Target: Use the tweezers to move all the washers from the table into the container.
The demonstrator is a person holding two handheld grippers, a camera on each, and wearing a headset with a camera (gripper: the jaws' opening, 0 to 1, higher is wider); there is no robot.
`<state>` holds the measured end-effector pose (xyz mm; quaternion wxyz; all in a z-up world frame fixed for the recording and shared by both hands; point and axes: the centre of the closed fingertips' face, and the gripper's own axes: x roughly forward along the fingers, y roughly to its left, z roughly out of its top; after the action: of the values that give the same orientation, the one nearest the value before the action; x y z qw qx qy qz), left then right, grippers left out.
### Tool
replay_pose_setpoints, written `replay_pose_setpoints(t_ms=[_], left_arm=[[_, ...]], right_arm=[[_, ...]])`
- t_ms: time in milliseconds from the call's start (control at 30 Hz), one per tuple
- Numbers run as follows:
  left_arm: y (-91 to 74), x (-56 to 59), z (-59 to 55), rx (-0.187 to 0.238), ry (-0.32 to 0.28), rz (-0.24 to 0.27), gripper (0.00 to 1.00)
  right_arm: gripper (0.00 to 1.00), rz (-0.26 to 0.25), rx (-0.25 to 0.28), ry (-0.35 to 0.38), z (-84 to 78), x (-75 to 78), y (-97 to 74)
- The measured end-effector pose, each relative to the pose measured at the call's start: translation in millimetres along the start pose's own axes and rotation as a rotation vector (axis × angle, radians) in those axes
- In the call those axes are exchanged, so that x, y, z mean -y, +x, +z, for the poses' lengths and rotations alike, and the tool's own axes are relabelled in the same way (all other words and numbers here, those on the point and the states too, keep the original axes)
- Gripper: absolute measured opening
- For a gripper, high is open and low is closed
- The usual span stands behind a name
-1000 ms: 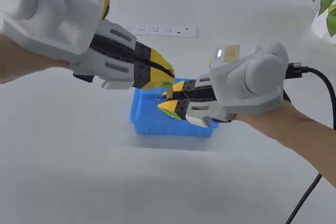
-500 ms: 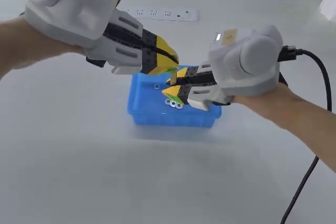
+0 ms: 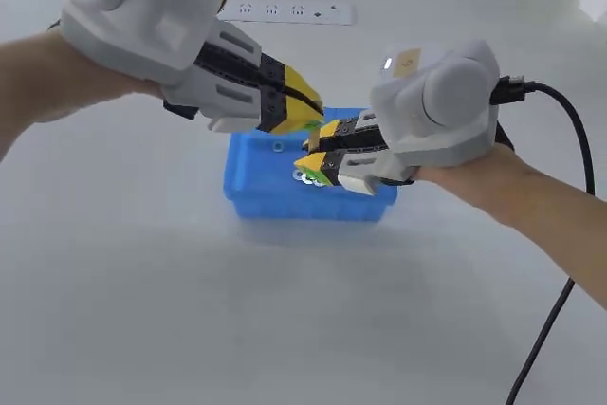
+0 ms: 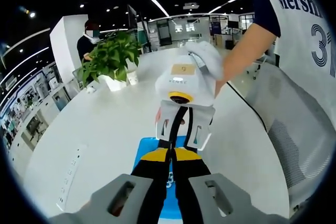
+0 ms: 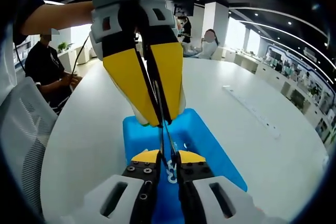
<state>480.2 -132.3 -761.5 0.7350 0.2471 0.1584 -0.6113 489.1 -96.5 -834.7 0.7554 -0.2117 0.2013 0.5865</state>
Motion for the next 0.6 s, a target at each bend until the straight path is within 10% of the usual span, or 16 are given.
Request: replay_pose_setpoints(t_ms=[600], left_arm=[[-26.2, 13.0, 21.7, 0.016, 0.042, 0.037, 0.05]], right_arm=[[0.14, -0.028, 0.043, -0.013, 19.7, -9.2, -29.9]])
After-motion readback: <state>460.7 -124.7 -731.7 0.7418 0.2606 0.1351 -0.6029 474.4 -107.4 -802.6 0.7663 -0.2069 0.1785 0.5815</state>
